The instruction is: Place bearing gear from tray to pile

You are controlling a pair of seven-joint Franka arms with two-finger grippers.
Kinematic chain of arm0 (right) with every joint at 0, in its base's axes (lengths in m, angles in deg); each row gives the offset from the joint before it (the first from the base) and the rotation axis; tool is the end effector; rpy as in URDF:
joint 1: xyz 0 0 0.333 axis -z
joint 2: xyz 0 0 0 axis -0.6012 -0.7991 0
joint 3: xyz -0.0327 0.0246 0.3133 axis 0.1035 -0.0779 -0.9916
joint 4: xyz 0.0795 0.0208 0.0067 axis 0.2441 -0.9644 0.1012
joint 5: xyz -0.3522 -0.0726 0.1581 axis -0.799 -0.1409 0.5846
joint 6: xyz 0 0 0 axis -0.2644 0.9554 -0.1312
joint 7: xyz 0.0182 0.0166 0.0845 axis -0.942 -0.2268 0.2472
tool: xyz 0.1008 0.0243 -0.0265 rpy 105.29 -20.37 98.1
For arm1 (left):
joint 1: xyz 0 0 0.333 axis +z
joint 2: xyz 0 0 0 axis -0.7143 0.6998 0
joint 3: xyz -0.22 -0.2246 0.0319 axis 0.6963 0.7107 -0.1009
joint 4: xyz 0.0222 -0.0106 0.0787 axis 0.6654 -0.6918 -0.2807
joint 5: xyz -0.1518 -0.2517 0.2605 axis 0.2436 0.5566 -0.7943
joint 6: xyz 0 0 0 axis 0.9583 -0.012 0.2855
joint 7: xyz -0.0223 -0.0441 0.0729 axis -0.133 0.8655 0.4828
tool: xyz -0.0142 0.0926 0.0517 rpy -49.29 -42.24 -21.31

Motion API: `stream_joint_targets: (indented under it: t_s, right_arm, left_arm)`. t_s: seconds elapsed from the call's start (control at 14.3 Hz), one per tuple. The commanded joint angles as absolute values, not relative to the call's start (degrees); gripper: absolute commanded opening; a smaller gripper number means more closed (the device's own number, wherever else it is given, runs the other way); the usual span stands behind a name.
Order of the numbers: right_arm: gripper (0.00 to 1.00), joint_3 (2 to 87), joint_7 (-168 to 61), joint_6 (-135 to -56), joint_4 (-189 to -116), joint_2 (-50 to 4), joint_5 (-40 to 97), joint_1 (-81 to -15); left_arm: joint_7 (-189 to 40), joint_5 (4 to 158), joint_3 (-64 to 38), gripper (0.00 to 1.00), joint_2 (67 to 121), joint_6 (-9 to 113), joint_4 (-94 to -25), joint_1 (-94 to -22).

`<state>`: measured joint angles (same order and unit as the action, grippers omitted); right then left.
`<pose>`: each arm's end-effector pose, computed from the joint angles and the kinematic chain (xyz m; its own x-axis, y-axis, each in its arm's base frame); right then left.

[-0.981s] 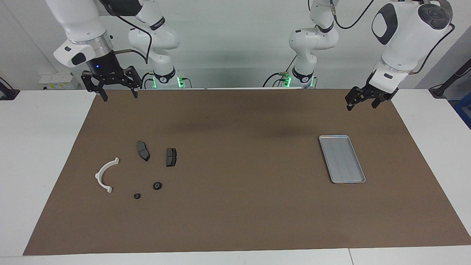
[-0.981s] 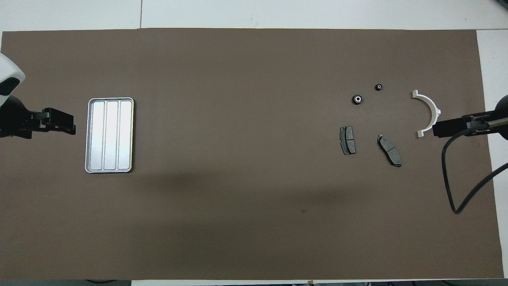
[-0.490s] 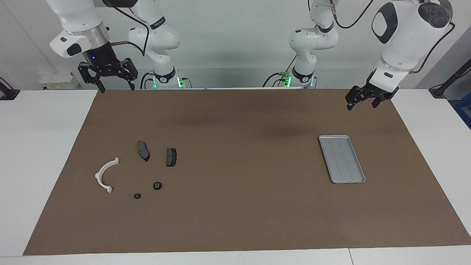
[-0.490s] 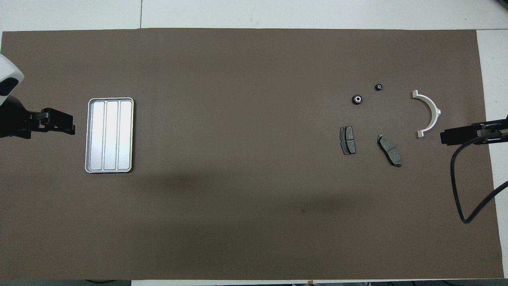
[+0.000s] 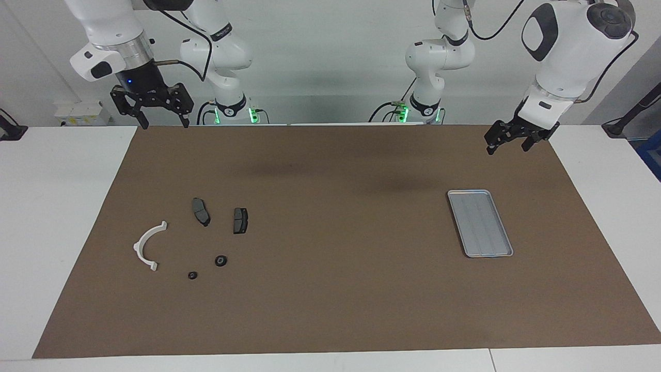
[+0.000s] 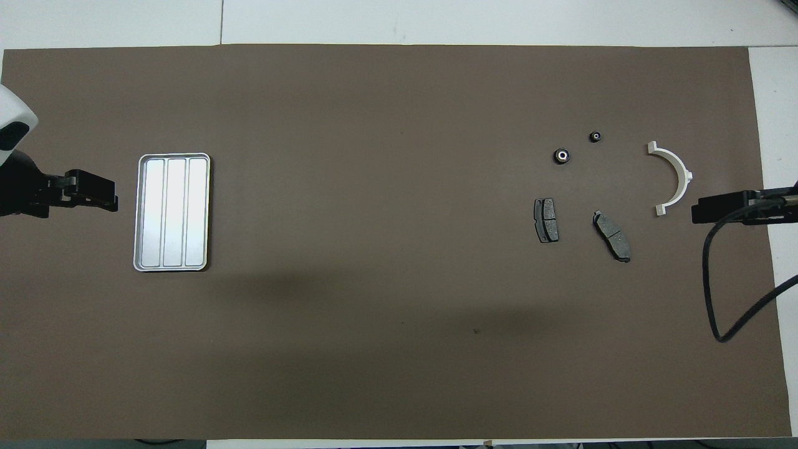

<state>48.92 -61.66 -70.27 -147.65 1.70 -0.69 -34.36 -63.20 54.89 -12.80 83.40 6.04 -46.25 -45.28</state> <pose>0.5072 0.0034 0.6436 0.9987 -0.0117 0.0487 -0.0108 -0.9998 -0.0189 0.5495 -0.0305 0.5858 0.9985 0.0178 -0.0511 0.0170 -0.9997 -0.0161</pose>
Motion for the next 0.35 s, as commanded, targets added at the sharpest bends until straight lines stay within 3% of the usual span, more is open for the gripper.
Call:
stream_joint_targets:
  t_s: [0.0,0.28]
  right_arm:
    - [1.0,48.7,-62.3,-69.9,-147.4,1.8,-0.3,-33.7]
    - [1.0,48.5,-62.4,-69.6,-147.4,1.9,-0.4,-33.7]
  left_arm:
    - [-62.8,54.9,-13.5,1.0,82.0,5.5,-47.4,-46.0]
    - [-62.8,54.9,-13.5,1.0,82.0,5.4,-47.4,-46.0]
